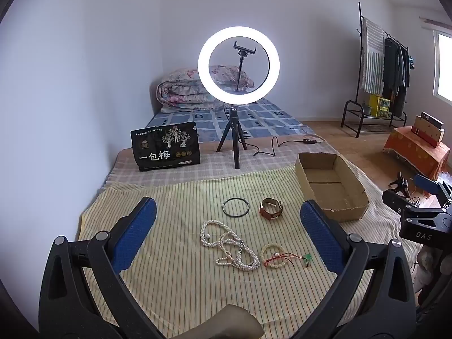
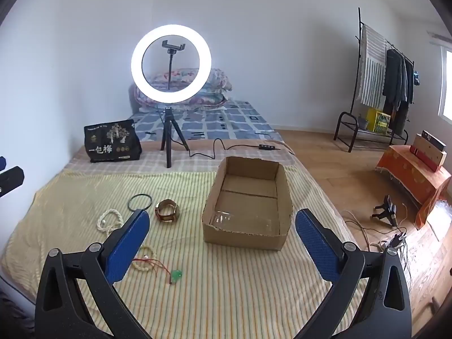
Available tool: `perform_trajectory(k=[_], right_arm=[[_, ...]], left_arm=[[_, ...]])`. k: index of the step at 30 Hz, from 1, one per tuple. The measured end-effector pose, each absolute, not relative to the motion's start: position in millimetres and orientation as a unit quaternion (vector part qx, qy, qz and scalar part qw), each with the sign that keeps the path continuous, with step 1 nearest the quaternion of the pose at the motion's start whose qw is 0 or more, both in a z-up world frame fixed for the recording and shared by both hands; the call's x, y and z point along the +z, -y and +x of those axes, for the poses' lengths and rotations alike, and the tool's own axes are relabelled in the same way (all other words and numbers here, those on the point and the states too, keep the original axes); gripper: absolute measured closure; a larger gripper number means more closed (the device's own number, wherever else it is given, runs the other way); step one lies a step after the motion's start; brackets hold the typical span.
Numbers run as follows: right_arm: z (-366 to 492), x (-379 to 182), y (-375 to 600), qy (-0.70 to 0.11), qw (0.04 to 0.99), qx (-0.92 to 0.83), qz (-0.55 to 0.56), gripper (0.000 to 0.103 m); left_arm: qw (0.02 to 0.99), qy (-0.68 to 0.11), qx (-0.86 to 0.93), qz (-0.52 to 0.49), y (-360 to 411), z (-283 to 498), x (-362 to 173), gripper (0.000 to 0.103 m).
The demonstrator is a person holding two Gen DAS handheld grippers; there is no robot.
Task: Organize jewelry
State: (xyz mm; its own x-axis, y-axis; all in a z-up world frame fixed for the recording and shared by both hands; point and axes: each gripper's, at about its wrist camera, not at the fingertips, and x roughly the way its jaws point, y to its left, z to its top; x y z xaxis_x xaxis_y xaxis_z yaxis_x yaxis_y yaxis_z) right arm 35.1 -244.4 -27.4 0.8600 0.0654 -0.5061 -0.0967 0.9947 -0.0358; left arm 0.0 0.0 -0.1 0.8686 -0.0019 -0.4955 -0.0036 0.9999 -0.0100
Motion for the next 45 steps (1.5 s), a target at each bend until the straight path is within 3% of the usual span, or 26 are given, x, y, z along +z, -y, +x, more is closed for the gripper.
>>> perform_trajectory(k=[45], right_arm=[[35.7, -24.9, 247.7, -0.262, 0.964, 0.044, -0.020, 0.001]], left_arm=[[0.973, -0.233, -0.001, -0.007, 5.5, -8.6, 22.0, 0.000]])
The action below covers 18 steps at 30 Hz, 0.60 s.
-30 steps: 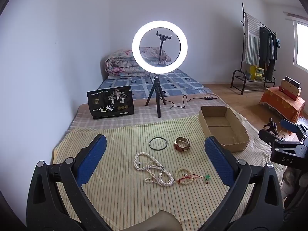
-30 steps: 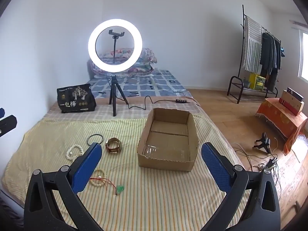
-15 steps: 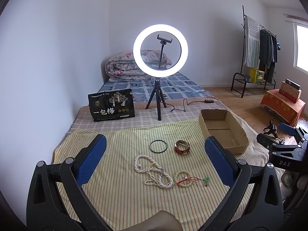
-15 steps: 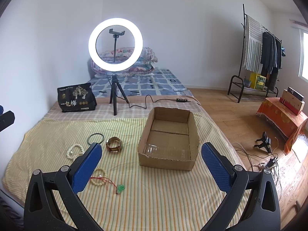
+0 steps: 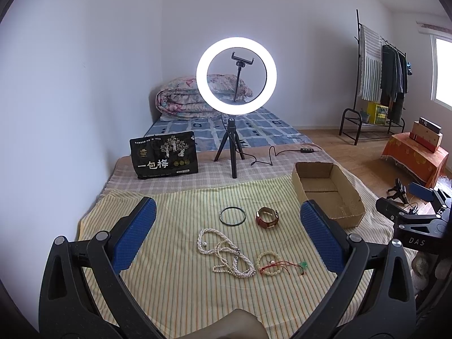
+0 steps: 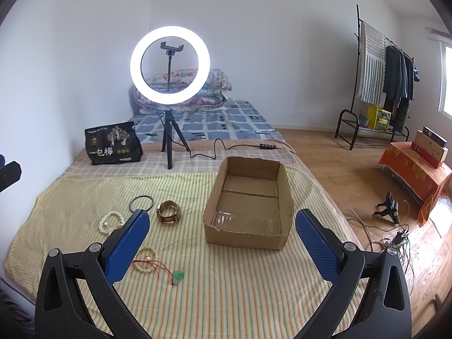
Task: Organize jewelry
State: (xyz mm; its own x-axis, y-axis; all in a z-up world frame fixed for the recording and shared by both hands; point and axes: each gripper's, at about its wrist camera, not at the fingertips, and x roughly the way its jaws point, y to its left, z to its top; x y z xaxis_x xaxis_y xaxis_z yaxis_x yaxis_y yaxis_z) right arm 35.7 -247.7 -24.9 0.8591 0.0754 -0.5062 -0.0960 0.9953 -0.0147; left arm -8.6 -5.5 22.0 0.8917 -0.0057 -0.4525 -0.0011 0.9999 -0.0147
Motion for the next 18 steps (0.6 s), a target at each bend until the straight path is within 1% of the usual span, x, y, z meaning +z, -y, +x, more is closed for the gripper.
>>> perform_trajectory(k=[18], right_arm=[[36.3, -26.4, 245.4, -0.263, 0.964, 0.046, -0.018, 0.001]], left_arm=[[0.973, -0.232, -0.001, -0.007, 5.9, -10.7, 21.4, 0.000]])
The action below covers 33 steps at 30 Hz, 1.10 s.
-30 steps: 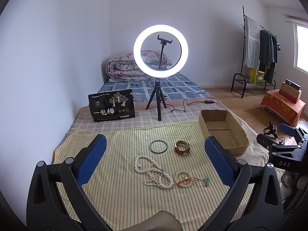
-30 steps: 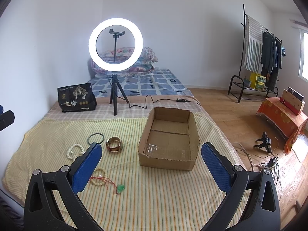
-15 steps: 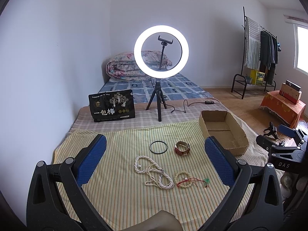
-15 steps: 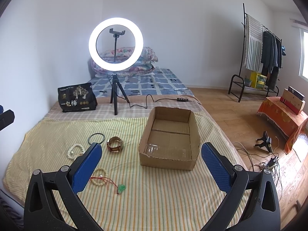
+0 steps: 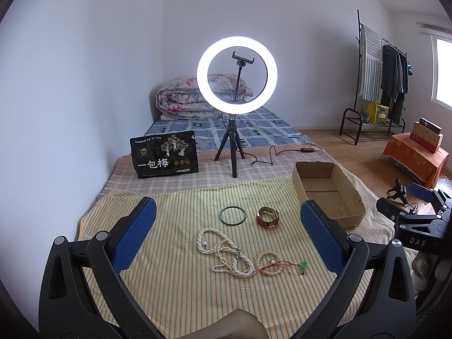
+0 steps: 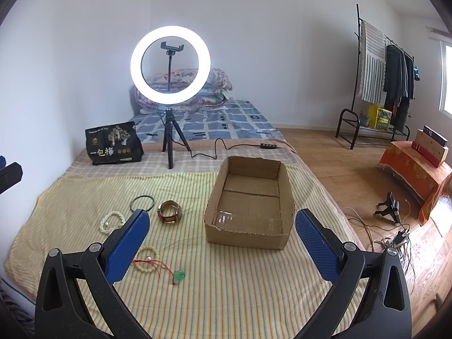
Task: Organize jewelry
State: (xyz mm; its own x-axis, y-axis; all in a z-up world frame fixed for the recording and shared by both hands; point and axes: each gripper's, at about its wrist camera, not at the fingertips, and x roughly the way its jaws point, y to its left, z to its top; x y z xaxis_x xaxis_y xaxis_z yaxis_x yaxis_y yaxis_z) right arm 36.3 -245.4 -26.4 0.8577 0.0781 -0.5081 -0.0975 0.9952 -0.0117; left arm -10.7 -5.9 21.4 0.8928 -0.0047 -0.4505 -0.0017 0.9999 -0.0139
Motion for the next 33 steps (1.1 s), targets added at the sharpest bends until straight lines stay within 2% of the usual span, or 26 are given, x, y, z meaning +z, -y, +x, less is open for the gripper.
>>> perform_trajectory(k=[33], right_arm=[[38.0, -32.8, 249.4, -0.264, 0.964, 0.044, -0.010, 0.001]], left_arm=[[0.970, -0.242, 0.018, -0.012, -8.0, -1.8, -0.7, 0.000]])
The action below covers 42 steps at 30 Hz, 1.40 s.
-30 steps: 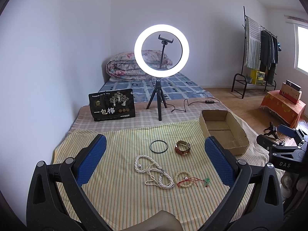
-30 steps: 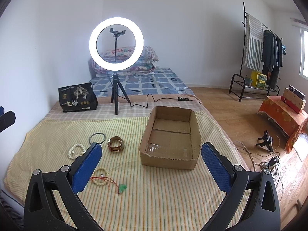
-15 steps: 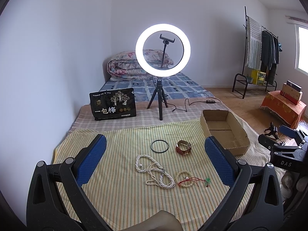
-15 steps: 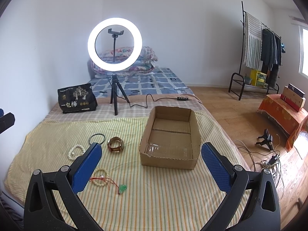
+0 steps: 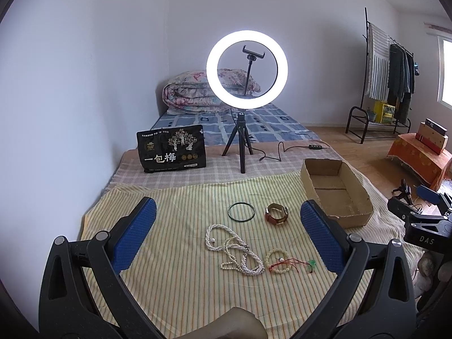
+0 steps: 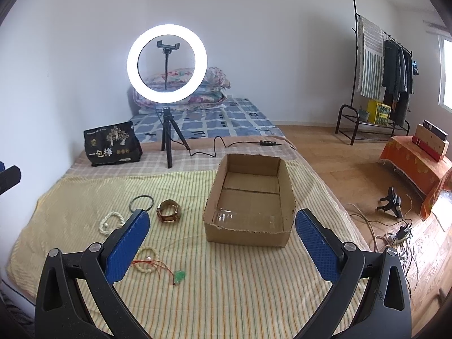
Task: Organize jewelry
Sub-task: 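Lower the right gripper onto the green jade pendant while the left gripper grasps the pearl necklace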
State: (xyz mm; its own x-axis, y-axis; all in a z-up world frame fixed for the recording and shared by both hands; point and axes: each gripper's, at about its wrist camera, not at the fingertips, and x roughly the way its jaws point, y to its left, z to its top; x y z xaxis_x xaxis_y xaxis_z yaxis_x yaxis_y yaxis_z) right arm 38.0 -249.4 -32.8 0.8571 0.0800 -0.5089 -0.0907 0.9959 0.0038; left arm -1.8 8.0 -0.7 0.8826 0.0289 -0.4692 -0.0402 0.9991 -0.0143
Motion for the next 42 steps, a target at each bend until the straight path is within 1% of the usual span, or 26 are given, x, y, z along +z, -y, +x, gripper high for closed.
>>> perform_trajectory(k=[8, 12, 19, 22, 25, 27, 28, 30, 31, 32, 34, 35, 37, 38, 39, 41, 42], right_arm=[[38.7, -43.8, 252.8, -0.251, 0.964, 0.084, -0.004, 0.001], [45.8, -54.6, 255.2, -0.271, 0.957, 0.098, 0.002, 0.001], [51.5, -74.7, 251.6, -0.310, 0.946, 0.090, -0.037, 0.001], [52.6, -84.8, 250.4, -0.328, 0.939, 0.094, -0.047, 0.001], [56.2, -96.7, 244.2, -0.353, 0.928, 0.107, -0.060, 0.006], [58.0, -104.6, 238.0, -0.369, 0.919, 0.119, -0.069, 0.006], [58.5, -108.3, 235.1, -0.376, 0.915, 0.127, -0.070, 0.006], [61.2, -116.0, 228.5, -0.391, 0.907, 0.141, -0.068, 0.014], [63.4, -120.2, 225.4, -0.401, 0.901, 0.148, -0.066, 0.020], [65.9, -124.8, 223.1, -0.413, 0.895, 0.155, -0.063, 0.023], [70.2, -133.1, 219.4, -0.429, 0.886, 0.164, -0.055, 0.027], [71.8, -136.3, 217.7, -0.437, 0.883, 0.167, -0.052, 0.029], [74.5, -142.1, 215.2, -0.448, 0.876, 0.171, -0.050, 0.030], [76.2, -144.5, 213.6, -0.451, 0.875, 0.172, -0.051, 0.031], [77.2, -147.0, 212.6, -0.455, 0.872, 0.173, -0.050, 0.032], [80.2, -153.0, 210.9, -0.466, 0.866, 0.175, -0.050, 0.040], [82.2, -156.1, 210.0, -0.472, 0.863, 0.175, -0.048, 0.041]], left_arm=[[0.966, -0.253, 0.042, -0.014, -32.1, 9.7, -6.0, 0.000], [0.962, -0.268, 0.047, -0.023, -46.4, 18.2, -11.2, 0.000], [0.954, -0.292, 0.053, -0.039, -70.2, 33.7, -22.9, 0.000], [0.946, -0.314, 0.050, -0.057, -81.6, 43.6, -31.4, 0.007], [0.938, -0.338, 0.044, -0.068, -88.0, 56.1, -41.1, 0.015], [0.930, -0.358, 0.041, -0.073, -90.9, 66.0, -49.3, 0.024], [0.925, -0.369, 0.039, -0.078, -92.9, 71.9, -54.8, 0.025], [0.914, -0.394, 0.030, -0.092, -94.9, 84.2, -66.0, 0.032], [0.907, -0.409, 0.023, -0.102, -95.2, 90.4, -72.4, 0.035], [0.897, -0.426, 0.017, -0.115, -96.4, 97.0, -80.3, 0.041], [0.876, -0.459, 0.002, -0.148, -100.0, 109.2, -96.5, 0.046], [0.867, -0.471, -0.001, -0.162, -101.8, 114.3, -103.4, 0.050], [0.854, -0.489, -0.009, -0.179, -102.5, 123.9, -115.1, 0.050], [0.849, -0.496, -0.010, -0.181, -100.9, 128.7, -119.2, 0.054], [0.847, -0.500, -0.008, -0.181, -100.3, 132.6, -122.2, 0.056], [0.841, -0.508, -0.009, -0.185, -100.3, 143.2, -128.5, 0.057], [0.839, -0.511, -0.007, -0.187, -101.1, 149.5, -132.1, 0.058]])
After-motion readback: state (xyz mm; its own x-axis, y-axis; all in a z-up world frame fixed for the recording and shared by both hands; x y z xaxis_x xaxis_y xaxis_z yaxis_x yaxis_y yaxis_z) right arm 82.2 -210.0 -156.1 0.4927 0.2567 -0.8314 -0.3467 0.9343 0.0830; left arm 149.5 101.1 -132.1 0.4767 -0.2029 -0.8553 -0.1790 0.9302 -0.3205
